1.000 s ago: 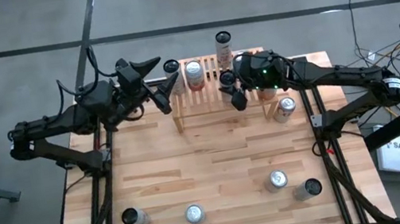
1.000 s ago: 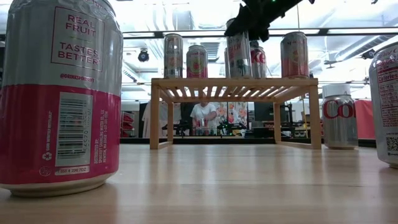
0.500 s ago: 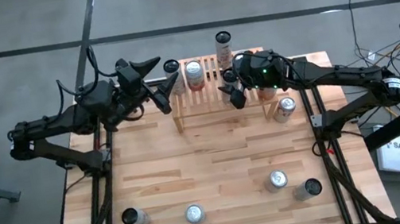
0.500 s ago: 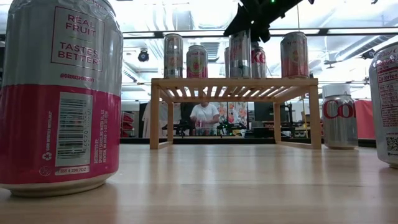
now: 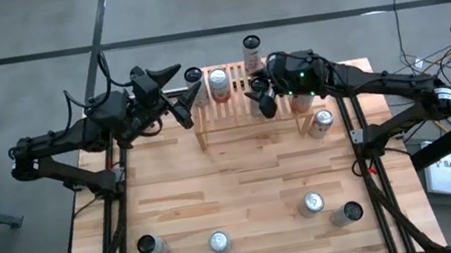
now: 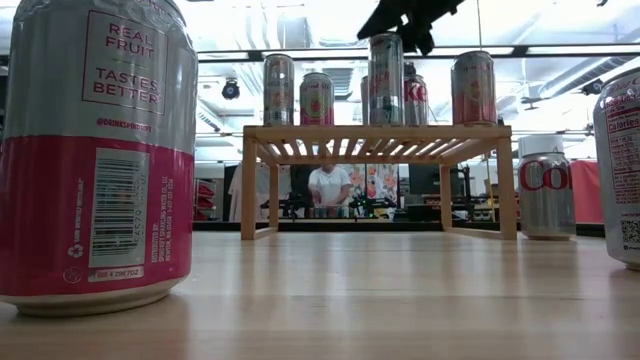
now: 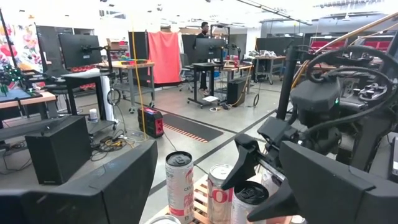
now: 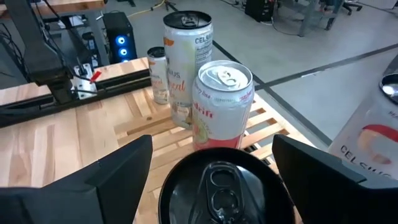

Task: Place canned beverage on shelf
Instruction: Put the left white soda can on the shelf aligned with the other white soda can

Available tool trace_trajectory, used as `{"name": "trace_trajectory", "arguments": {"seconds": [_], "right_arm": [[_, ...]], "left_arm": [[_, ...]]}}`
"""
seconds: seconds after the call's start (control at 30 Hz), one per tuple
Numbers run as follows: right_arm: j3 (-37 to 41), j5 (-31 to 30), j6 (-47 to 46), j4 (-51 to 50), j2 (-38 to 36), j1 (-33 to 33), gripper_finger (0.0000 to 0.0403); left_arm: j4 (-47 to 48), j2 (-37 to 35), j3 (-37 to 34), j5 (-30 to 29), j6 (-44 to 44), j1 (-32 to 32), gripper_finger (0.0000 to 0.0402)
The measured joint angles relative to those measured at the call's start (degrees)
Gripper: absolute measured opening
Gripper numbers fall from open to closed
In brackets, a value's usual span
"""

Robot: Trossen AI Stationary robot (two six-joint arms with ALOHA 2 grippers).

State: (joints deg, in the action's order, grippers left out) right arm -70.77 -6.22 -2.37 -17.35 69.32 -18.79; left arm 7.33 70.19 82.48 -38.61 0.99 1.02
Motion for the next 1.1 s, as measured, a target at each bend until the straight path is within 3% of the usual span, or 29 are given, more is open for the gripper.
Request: {"name": "trace_trajectory", "arguments": {"seconds": [0.33,0.67,0.83,1.1], "right_arm": [[-10.0,-1.3,-3.3,-10.7,0.0,0.0,0.0325],[-23.5,7.3,-8.2,-25.5,1.4,0.9,0.0315],[-26.8,10.5,-7.1,-32.2,2.8,4.5,0.0244],[-27.5,10.6,-7.0,-43.3,5.9,6.1,0.0077]], "left_arm": [[0.2,0.0,0.0,0.0,0.0,0.0,0.0323],[0.4,0.0,0.0,0.0,1.5,0.0,0.0323],[0.4,0.0,0.0,0.0,1.5,-0.1,0.0323],[0.5,0.0,0.0,0.0,1.5,-0.1,0.0323]]}}
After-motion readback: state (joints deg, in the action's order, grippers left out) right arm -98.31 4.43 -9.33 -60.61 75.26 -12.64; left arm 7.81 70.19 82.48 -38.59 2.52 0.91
